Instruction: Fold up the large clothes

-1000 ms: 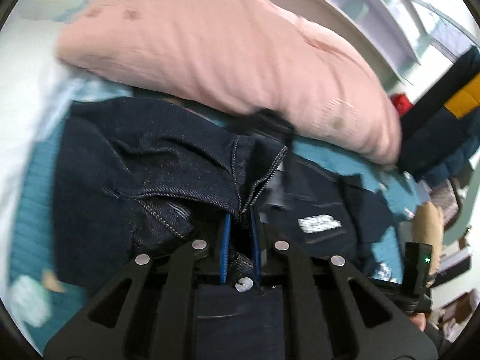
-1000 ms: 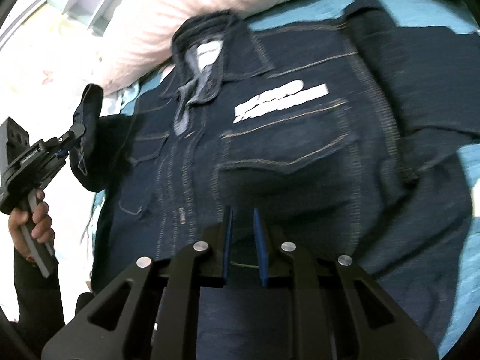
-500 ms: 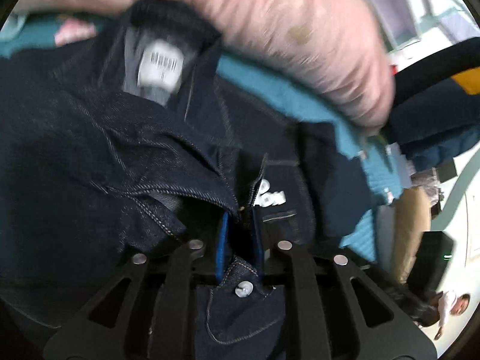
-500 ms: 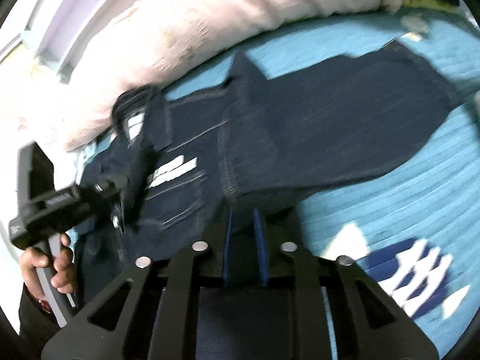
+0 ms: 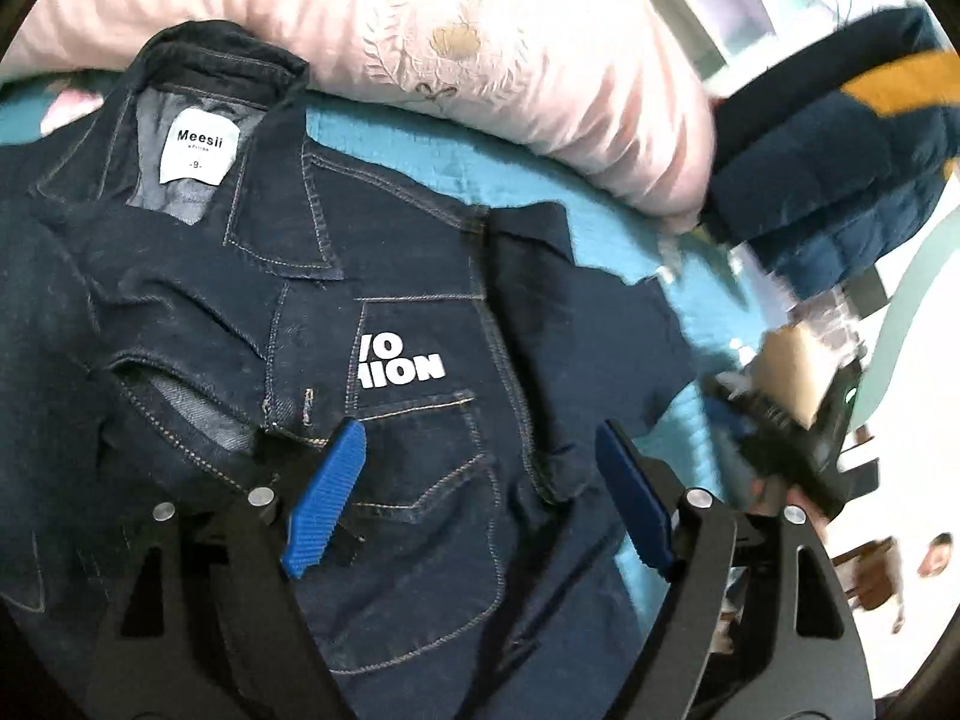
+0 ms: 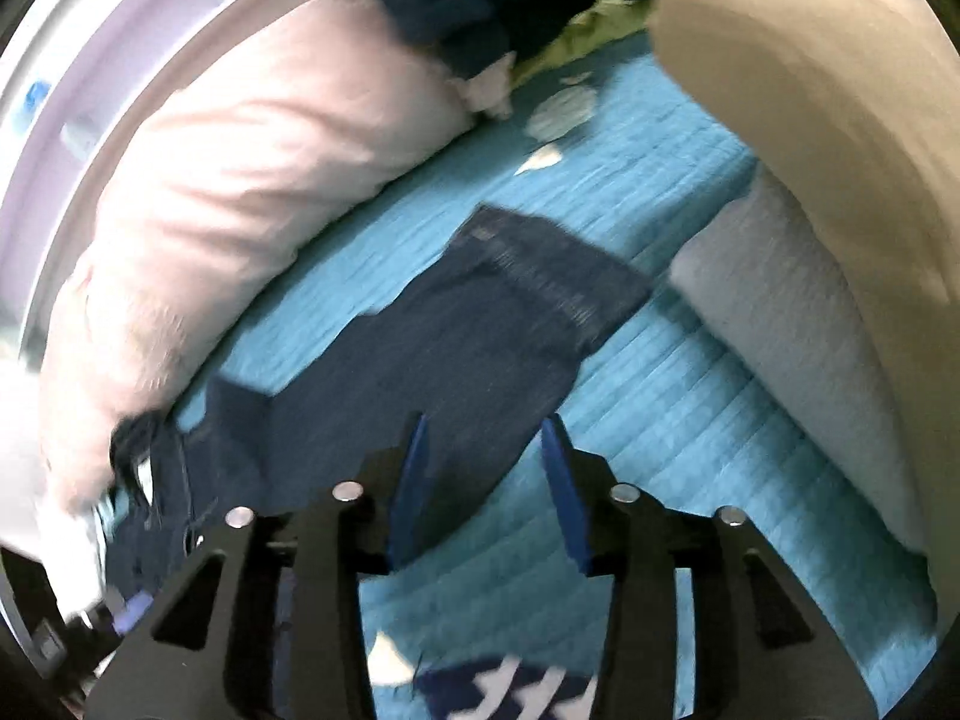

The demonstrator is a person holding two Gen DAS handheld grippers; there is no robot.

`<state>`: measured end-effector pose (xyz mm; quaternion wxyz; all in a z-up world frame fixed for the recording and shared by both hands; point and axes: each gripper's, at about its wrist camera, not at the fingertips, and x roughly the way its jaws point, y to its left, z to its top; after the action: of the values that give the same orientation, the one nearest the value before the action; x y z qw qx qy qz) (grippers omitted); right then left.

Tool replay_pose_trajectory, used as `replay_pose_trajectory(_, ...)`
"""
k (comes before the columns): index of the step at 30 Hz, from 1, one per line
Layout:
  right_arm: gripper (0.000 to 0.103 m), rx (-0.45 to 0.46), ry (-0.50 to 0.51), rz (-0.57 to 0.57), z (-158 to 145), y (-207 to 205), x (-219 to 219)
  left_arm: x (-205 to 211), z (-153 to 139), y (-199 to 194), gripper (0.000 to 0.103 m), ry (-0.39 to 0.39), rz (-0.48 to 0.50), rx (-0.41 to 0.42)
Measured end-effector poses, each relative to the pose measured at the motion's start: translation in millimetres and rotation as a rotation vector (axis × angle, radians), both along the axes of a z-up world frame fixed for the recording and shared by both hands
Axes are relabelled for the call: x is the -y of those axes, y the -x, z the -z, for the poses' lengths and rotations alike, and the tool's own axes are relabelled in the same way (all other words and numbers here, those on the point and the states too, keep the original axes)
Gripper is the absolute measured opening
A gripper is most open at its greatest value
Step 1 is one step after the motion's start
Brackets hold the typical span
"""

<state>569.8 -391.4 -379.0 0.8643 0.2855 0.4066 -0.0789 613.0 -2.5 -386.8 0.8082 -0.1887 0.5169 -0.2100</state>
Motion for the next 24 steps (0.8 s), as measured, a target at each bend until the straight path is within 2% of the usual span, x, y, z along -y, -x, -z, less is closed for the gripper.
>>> replay_pose_trajectory(3, 0.041, -0.019, 0.012, 0.021, 7.9, -13.6, 13.9, 5.4, 29.7, -11.1, 0.08, -0.045, 0.024, -0.098)
replay_pose_trajectory(7, 0.042, -0.07, -0.087, 0.078, 32.6, -29.9, 27.1, 13.3, 36.5, -13.0, 0.086, -0.073, 0.049, -0.088)
replay_pose_trajectory(12, 0.046, -0.041, -0.101, 0.11, 36.2, -43.5, 30.9, 17.3, 35.7, -16.7, 0.089, -0.083, 0.068, -0.097)
replay_pose_trajectory(14, 0.036, -0.016, -0.119, 0.117, 37.9, -45.2, 35.9, 13.3, 33.7, -15.5, 0.089, -0.055, 0.06, -0.095)
replay_pose_trajectory(15, 0.009, -0.001, -0.101, 0.107, 35.0, -44.4, 36.3, 14.2, 35.9, -14.7, 0.089, -0.042, 0.059, -0.094)
replay_pose_trajectory(16, 0.004, 0.019, -0.098, 0.081, 30.7, -42.2, 34.3, 11.0, 35.1, -14.1, 0.089, -0.029, 0.059, -0.097)
replay_pose_trajectory(20, 0.004, 0.144, 0.023, -0.001, -17.9, -22.3, 2.2, 1.2, 25.0, -10.8, 0.089, 0.067, 0.057, -0.116)
replay_pose_trajectory(24, 0.004, 0.282, 0.09, -0.112, -74.6, -5.3, -55.6, -16.2, 5.3, -1.3, 0.089, 0.13, 0.024, -0.098)
